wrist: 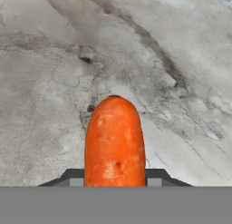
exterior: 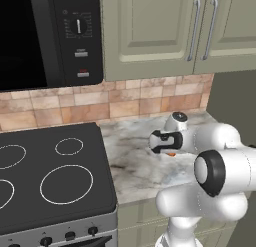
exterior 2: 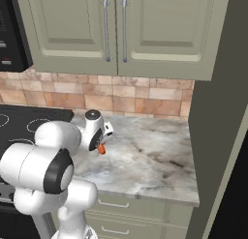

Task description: Open the fridge, remove the kiwi, carrot, and steak, and place them on any counter.

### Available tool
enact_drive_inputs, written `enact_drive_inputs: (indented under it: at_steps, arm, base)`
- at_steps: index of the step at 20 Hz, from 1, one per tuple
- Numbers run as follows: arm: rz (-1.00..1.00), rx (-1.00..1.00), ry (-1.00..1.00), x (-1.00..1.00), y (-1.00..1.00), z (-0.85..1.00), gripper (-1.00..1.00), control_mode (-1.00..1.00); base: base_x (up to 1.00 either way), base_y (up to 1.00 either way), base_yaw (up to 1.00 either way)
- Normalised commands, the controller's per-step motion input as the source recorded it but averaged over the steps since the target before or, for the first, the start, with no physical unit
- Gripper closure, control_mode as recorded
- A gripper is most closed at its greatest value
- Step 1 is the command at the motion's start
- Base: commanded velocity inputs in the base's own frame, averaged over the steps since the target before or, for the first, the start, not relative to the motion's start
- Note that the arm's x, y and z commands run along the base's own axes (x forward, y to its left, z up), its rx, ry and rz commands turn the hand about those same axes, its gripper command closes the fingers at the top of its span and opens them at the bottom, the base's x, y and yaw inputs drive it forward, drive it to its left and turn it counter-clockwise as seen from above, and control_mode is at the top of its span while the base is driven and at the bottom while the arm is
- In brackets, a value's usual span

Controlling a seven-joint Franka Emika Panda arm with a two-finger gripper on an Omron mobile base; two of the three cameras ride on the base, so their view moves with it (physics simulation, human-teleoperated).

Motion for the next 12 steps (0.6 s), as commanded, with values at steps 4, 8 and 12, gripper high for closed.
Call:
enact_drive_inputs:
  at_steps: [4,8,12]
  arm:
    - [0.00,0.00,0.00,0.34,0.00,-0.22,1.00,-1.00]
    - [0.00,0.00,0.00,0.22,0.00,-0.15,1.00,-1.00]
    - [0.00,0.00,0.04,0.02,0.00,-0.03,-1.00,-1.00]
  base:
    - [0.00,0.00,0.00]
    - [0.00,0.00,0.00]
    - [0.00,0.00,0.00]
